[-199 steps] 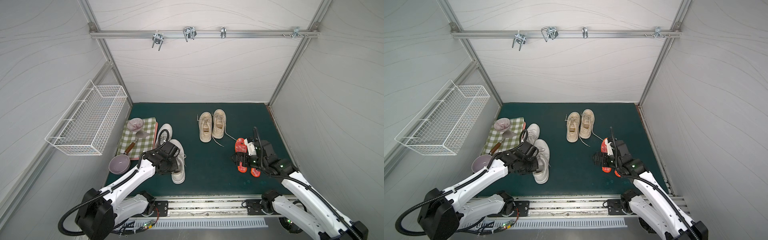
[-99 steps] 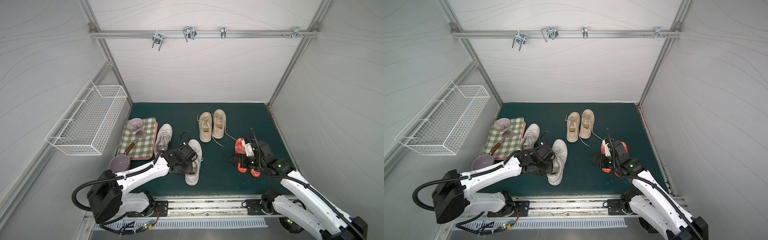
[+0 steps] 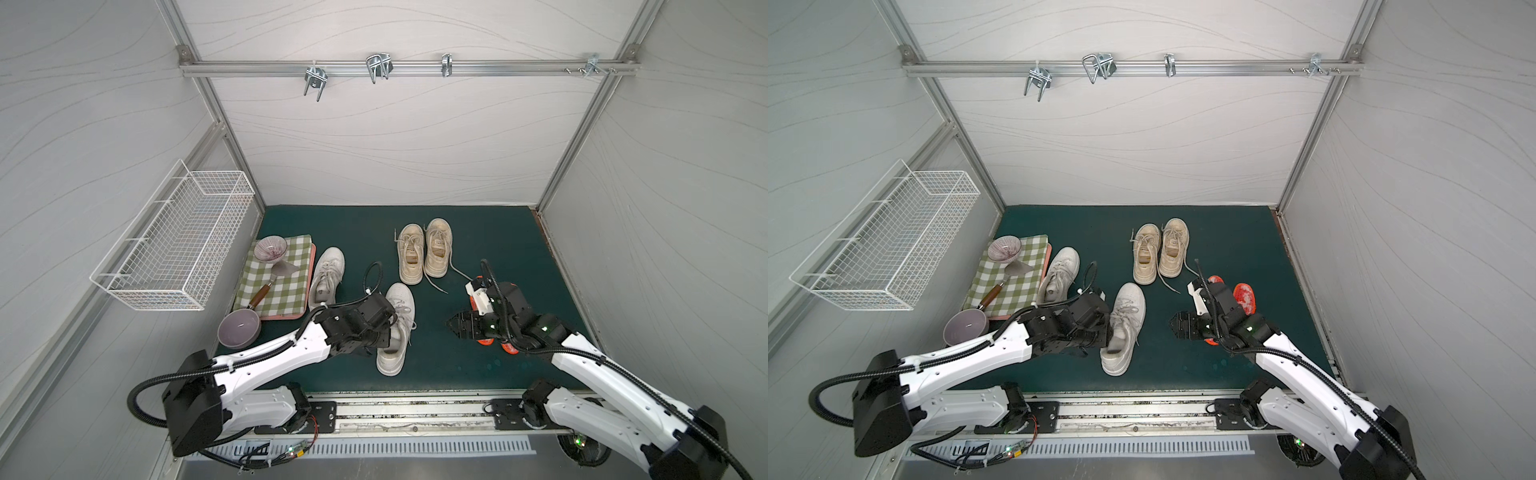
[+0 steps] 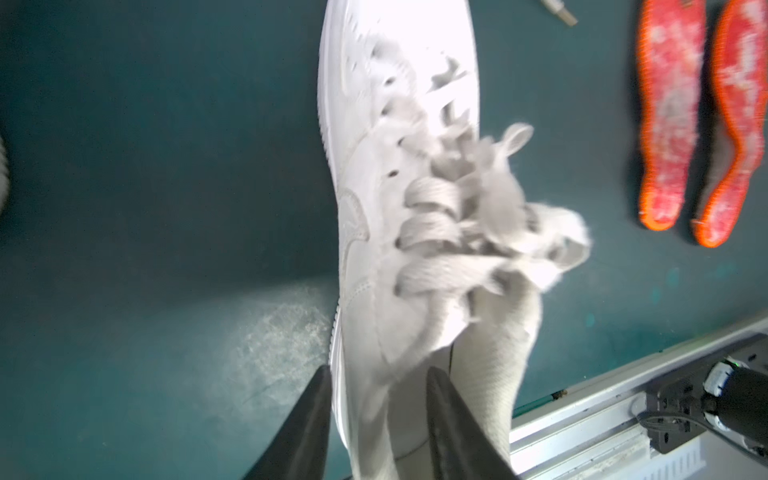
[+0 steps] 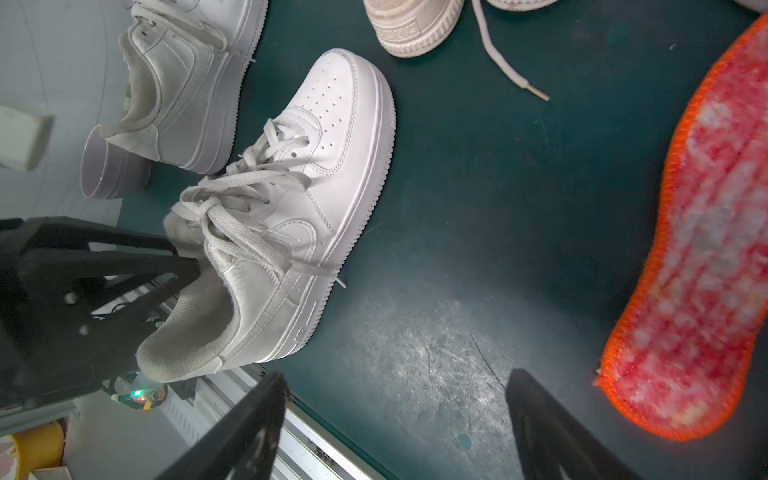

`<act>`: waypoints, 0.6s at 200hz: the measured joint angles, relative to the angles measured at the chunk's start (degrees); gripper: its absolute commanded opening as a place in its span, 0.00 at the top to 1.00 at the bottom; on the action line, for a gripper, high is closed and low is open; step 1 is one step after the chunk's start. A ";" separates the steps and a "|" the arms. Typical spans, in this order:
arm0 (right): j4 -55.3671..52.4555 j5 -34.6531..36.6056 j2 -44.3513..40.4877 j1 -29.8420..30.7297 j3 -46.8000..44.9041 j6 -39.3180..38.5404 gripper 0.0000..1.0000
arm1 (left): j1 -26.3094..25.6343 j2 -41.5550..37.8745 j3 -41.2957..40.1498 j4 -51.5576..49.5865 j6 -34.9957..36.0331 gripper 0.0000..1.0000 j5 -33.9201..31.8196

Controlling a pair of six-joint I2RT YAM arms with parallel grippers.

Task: Remove the insole from the shoe
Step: Adjust the shoe at the center of the board, then pick up the shoe from the center of the board.

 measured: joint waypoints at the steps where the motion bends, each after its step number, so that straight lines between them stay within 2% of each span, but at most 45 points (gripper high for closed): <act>1: 0.04 -0.04 0.09 0.00 0.00 -0.07 0.22 | 0.02 -0.15 -0.09 0.04 0.02 0.54 -0.04; 26: 1.51 -1.07 4.55 0.13 0.31 -1.09 0.29 | 2.64 -3.56 -3.41 3.04 2.10 0.54 0.96; 70: 3.76 -2.23 12.92 0.37 3.78 -2.89 0.36 | 4.87 -2.49 -4.68 7.76 6.05 0.55 4.72; 120: 7.13 -2.78 18.82 2.58 6.29 -3.61 0.43 | 4.87 3.21 -3.63 9.73 8.90 0.73 5.68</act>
